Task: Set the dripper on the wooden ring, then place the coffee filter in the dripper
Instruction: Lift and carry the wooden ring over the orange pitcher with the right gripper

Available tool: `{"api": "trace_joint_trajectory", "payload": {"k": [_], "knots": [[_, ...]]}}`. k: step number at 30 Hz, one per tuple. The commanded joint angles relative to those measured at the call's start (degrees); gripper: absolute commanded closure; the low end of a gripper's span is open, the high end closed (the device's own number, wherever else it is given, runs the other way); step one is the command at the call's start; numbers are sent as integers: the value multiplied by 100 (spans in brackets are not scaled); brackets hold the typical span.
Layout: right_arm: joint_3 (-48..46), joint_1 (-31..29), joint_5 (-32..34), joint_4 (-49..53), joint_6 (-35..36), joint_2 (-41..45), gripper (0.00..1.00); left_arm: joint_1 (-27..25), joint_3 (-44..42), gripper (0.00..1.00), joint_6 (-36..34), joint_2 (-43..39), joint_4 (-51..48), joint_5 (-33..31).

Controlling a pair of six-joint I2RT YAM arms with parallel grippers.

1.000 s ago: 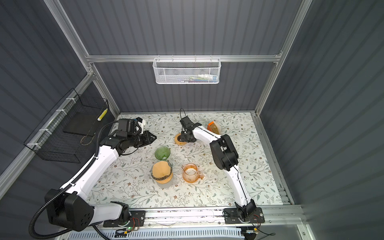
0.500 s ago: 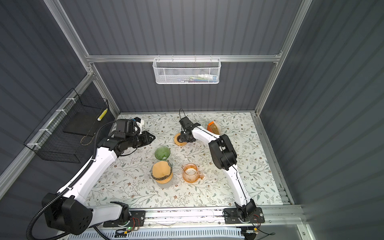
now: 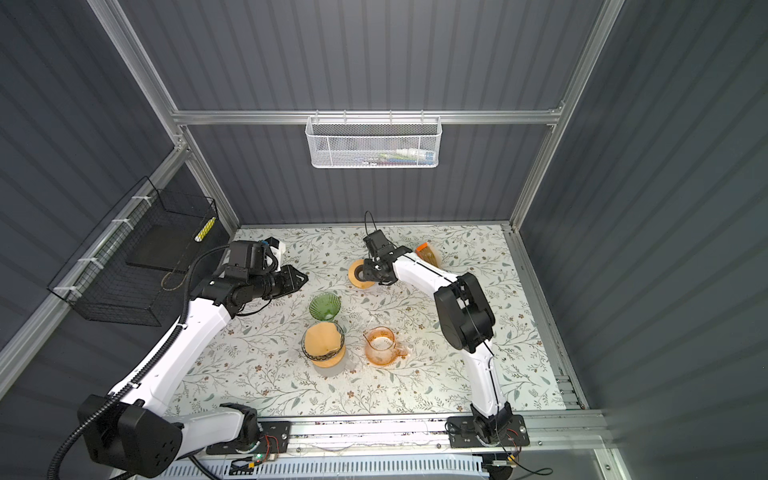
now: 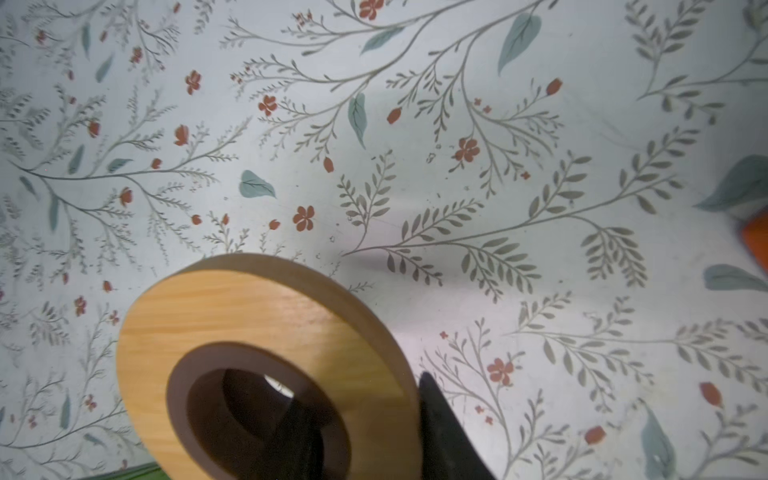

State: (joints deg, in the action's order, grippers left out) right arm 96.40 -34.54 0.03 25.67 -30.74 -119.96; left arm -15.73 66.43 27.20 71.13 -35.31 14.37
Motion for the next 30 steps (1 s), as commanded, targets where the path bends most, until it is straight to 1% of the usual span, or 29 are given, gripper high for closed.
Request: {"api": "trace_joint_trajectory", "payload": {"k": [1, 6, 11, 18, 24, 30], "knots": [[-378, -18, -89, -150, 101, 574, 78, -18, 156, 74, -54, -168, -315, -112], [-1079, -17, -374, 128, 272, 1512, 79, -18, 203, 74, -118, -195, -484, -264], [-1848, -27, -584, 535, 397, 2469, 80, -18, 88, 74, -127, -238, -421, -351], [-2566, -100, -766, 1261, 485, 3425, 81, -18, -60, 74, -79, -149, -228, -357], [-3103, -291, -764, 1561, 309, 3880, 82, -18, -148, 74, -3, -66, -30, -246], [-3294, -524, -741, 1660, 210, 3959, 83, -18, -235, 74, 14, -69, 1, -227]]}}
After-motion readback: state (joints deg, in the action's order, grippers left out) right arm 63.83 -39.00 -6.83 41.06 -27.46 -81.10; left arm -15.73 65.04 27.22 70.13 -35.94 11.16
